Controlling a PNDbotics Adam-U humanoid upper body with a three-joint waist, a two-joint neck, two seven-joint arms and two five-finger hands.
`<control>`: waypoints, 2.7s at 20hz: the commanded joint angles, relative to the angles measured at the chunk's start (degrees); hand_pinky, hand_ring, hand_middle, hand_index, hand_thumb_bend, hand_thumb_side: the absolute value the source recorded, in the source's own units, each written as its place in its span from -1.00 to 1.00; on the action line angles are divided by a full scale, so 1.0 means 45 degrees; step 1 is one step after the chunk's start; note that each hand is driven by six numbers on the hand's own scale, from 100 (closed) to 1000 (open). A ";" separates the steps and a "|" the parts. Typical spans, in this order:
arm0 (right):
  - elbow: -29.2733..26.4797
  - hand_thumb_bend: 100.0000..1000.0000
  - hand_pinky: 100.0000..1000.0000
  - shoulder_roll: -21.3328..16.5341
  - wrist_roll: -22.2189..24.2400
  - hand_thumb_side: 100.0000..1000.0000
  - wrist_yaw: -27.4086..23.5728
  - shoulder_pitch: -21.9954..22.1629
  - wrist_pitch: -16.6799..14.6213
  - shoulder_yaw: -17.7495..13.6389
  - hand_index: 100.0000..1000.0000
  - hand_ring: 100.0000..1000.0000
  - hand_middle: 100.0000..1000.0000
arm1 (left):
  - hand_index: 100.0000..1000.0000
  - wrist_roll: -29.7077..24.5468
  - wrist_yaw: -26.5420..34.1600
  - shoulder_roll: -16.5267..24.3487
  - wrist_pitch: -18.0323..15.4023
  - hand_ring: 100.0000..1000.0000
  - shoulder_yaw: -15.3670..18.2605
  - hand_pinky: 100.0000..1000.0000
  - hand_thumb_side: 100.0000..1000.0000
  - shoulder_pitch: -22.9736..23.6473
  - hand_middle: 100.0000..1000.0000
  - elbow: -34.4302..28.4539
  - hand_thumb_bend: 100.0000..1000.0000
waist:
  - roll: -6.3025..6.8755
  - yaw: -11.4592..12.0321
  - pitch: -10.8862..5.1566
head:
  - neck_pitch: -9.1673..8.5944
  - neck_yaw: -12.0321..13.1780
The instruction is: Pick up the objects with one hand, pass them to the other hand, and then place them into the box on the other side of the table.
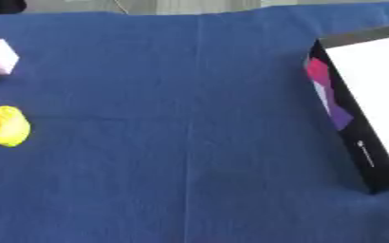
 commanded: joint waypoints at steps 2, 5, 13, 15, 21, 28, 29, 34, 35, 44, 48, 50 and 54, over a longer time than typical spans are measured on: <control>-0.0121 -1.00 0.74 -0.0037 0.0080 -0.16 0.0101 0.0039 0.0071 0.0065 1.00 1.00 0.81 | 0.54 0.0127 0.0000 0.0553 0.0031 0.66 0.0123 0.62 -1.00 -0.0048 0.54 0.0043 0.46 | 0.0170 -0.0050 0.0006 | -0.0137 0.0061; -0.0121 -1.00 0.74 -0.0025 0.0094 -0.16 0.0119 0.0018 0.0053 0.0085 1.00 1.00 0.81 | 0.53 0.0118 0.0056 0.0518 0.0043 0.66 0.0106 0.62 -1.00 -0.0025 0.54 0.0136 0.40 | 0.0179 -0.0093 0.0035 | -0.0162 0.0088; -0.0121 -1.00 0.74 0.0019 0.0128 -0.17 0.0173 0.0000 0.0055 0.0112 1.00 1.00 0.81 | 0.45 -0.0206 0.0101 0.0421 0.0085 0.63 0.0081 0.60 -1.00 -0.0003 0.49 0.0332 0.24 | 0.0187 -0.0162 0.0085 | -0.0153 0.0129; -0.0121 -1.00 0.74 0.0031 0.0117 -0.17 0.0183 0.0011 0.0044 0.0104 1.00 1.00 0.81 | 0.42 -0.0412 0.0131 0.0408 0.0100 0.61 0.0054 0.59 -1.00 -0.0008 0.47 0.0385 0.24 | 0.0170 -0.0145 0.0089 | -0.0109 0.0142; -0.0121 -1.00 0.74 0.0064 0.0094 -0.17 0.0210 0.0045 0.0061 0.0097 1.00 1.00 0.81 | 0.27 -0.0804 -0.0123 0.0375 0.0255 0.51 0.0025 0.54 -1.00 -0.0050 0.29 0.0388 0.20 | 0.0151 -0.0091 0.0061 | -0.0004 0.0165; -0.0121 -1.00 0.75 0.0047 0.0114 -0.17 0.0205 0.0109 0.0059 0.0097 1.00 1.00 0.81 | 0.17 -0.0966 -0.0120 0.0316 0.0332 0.37 0.0027 0.45 -1.00 -0.0091 0.05 0.0375 0.09 | 0.0156 -0.0100 0.0000 | 0.0091 0.0216; -0.0121 -1.00 0.75 0.0035 0.0115 -0.17 0.0198 0.0109 0.0059 0.0097 1.00 1.00 0.81 | 0.14 -0.0968 -0.0104 0.0307 0.0327 0.33 0.0023 0.44 -1.00 -0.0099 -0.02 0.0366 0.06 | 0.0156 -0.0089 -0.0013 | 0.0107 0.0208; -0.0121 -1.00 0.75 -0.0077 0.0134 -0.18 0.0077 0.0140 0.0020 0.0079 1.00 1.00 0.81 | 0.05 -0.0801 0.0066 0.0265 0.0228 0.26 0.0010 0.41 -1.00 -0.0142 -0.10 0.0273 -0.02 | 0.0151 -0.0036 -0.0103 | 0.0215 0.0174; -0.0121 -1.00 0.75 -0.0097 0.0137 -0.18 0.0052 0.0155 0.0007 0.0072 1.00 1.00 0.81 | 0.03 -0.0746 0.0108 0.0257 0.0196 0.25 0.0002 0.40 -1.00 -0.0151 -0.12 0.0244 -0.04 | 0.0144 -0.0019 -0.0126 | 0.0245 0.0172; -0.0121 -1.00 0.75 -0.0394 0.0199 -0.18 -0.0323 0.0376 -0.0192 -0.0005 1.00 1.00 0.82 | -0.02 -0.0238 0.0641 0.0185 -0.0238 0.17 -0.0213 0.37 -1.00 -0.0282 -0.16 -0.0293 -0.15 | 0.0044 0.0293 -0.0501 | 0.0526 0.0142; -0.0121 -1.00 0.75 -0.0540 0.0228 -0.14 -0.0511 0.0480 -0.0328 -0.0037 1.00 1.00 0.82 | -0.04 -0.0028 0.0900 0.0186 -0.0378 0.14 -0.0318 0.35 -1.00 -0.0243 -0.18 -0.0485 -0.14 | -0.0011 0.0456 -0.0656 | 0.0616 0.0114; -0.0121 -1.00 0.75 -0.0631 0.0244 -0.16 -0.0612 0.0532 -0.0402 -0.0052 1.00 1.00 0.82 | -0.05 0.0065 0.0958 0.0182 -0.0415 0.14 -0.0376 0.35 -1.00 -0.0228 -0.18 -0.0550 -0.16 | -0.0038 0.0532 -0.0741 | 0.0662 0.0102; -0.0121 -1.00 0.75 -0.0738 0.0278 -0.14 -0.0792 0.0638 -0.0501 -0.0090 1.00 1.00 0.82 | -0.05 0.0126 0.1119 0.0170 -0.0537 0.12 -0.0498 0.35 -1.00 -0.0178 -0.19 -0.0690 -0.19 | -0.0081 0.0625 -0.0902 | 0.0749 0.0074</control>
